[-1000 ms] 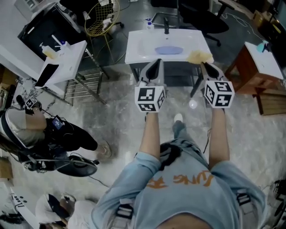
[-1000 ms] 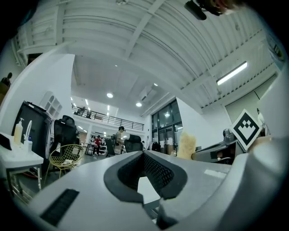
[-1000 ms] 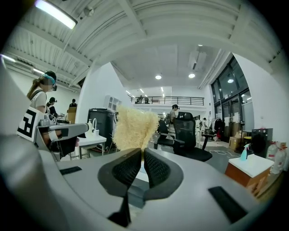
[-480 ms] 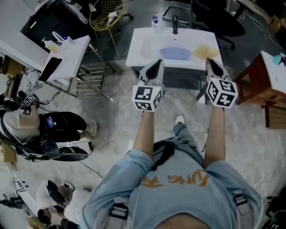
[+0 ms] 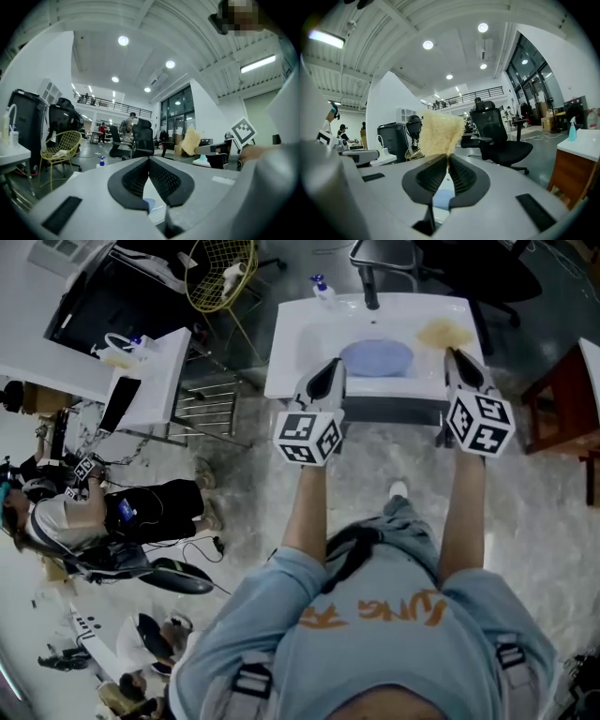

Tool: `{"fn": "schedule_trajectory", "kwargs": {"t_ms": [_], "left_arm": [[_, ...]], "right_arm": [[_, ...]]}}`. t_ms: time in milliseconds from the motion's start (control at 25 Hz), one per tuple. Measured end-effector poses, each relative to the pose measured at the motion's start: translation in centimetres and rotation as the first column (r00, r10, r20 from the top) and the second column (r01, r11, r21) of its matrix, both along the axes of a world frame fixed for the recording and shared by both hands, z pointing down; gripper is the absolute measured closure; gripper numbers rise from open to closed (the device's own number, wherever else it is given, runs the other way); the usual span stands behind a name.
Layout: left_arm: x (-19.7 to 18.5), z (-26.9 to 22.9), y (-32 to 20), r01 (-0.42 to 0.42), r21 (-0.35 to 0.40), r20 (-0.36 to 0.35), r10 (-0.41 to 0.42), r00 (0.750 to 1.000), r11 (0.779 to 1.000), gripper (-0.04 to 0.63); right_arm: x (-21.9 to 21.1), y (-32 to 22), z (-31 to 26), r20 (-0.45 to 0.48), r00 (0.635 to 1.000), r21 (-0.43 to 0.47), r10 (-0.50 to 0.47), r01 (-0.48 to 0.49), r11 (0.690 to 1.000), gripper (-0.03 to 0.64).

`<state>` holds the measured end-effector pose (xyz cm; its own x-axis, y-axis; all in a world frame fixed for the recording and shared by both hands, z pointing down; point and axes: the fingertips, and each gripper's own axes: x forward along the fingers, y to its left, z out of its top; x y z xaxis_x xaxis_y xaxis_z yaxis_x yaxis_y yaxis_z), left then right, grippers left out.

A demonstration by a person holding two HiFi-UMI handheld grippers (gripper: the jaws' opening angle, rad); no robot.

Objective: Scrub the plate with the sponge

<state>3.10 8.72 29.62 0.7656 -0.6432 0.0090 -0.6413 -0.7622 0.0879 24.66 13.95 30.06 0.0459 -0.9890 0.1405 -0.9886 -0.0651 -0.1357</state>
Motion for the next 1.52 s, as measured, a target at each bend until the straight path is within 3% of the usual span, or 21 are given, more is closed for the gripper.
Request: {"fn": "schedule_trajectory", "kwargs": {"t_ms": [120, 320, 720, 800, 920, 1000, 1120, 1280, 1360, 1440, 1520], "left_arm": [[2.2, 1.3, -2.6, -0.015, -0.019, 0.011, 0.015, 1.0, 1.0, 0.603], [4.7, 4.3, -6.1, 0.014, -0.045, 0.051, -0.012, 0.999, 0.999, 0.602], [-0.3, 9.9, -11.5, 0.154, -0.187, 0.167, -0.124, 0.978, 0.97, 0.601], [-0.5, 11.8, -12.8, 0.149, -0.2, 0.237, -0.1, 0.966, 0.968, 0.601], [0.6, 14.5, -15.0, 0.11, -0.206, 0.373, -0.026, 0.928, 0.972, 0.601], [1.1, 15.1, -16.6, 0.089, -0.237, 0.37, 0.005, 0.929, 0.968, 0.601], [1.6, 16.3, -18.9, 0.061, -0.319, 0.336, 0.053, 0.94, 0.946, 0.601], [1.5, 19.5, -21.7, 0.041, -0.434, 0.335, 0.119, 0.935, 0.9, 0.601], [1.2, 21.3, -22.7, 0.045, -0.478, 0.364, 0.152, 0.919, 0.877, 0.601], [1.2, 23.5, -23.4, 0.039, -0.509, 0.414, 0.205, 0.887, 0.86, 0.601], [1.8, 25.5, -24.1, 0.014, -0.548, 0.417, 0.259, 0.871, 0.836, 0.6]], "right_arm": [[1.0, -2.8, 1.2, -0.029, 0.998, -0.027, -0.053, 0.052, 0.998, 0.598], [4.0, -6.8, 4.8, 0.002, 0.997, -0.086, -0.081, 0.08, 0.993, 0.598], [-0.7, -12.6, 9.1, 0.012, 0.978, -0.179, -0.209, 0.208, 0.962, 0.598], [-0.7, -13.0, 10.7, 0.01, 0.977, -0.212, -0.211, 0.208, 0.955, 0.598], [2.1, -13.2, 13.1, 0.008, 0.987, -0.263, -0.159, 0.156, 0.952, 0.598], [3.5, -13.7, 14.1, 0.015, 0.993, -0.285, -0.115, 0.115, 0.952, 0.598], [3.5, -15.6, 15.0, 0.02, 0.995, -0.311, -0.095, 0.096, 0.945, 0.598], [1.7, -17.9, 16.2, -0.034, 0.991, -0.353, -0.129, 0.108, 0.929, 0.598], [0.9, -18.6, 16.9, -0.048, 0.988, -0.369, -0.146, 0.118, 0.922, 0.598], [0.0, -19.1, 17.3, -0.05, 0.985, -0.37, -0.164, 0.134, 0.919, 0.598], [-0.8, -19.3, 17.9, -0.055, 0.982, -0.376, -0.18, 0.146, 0.915, 0.598]]}}
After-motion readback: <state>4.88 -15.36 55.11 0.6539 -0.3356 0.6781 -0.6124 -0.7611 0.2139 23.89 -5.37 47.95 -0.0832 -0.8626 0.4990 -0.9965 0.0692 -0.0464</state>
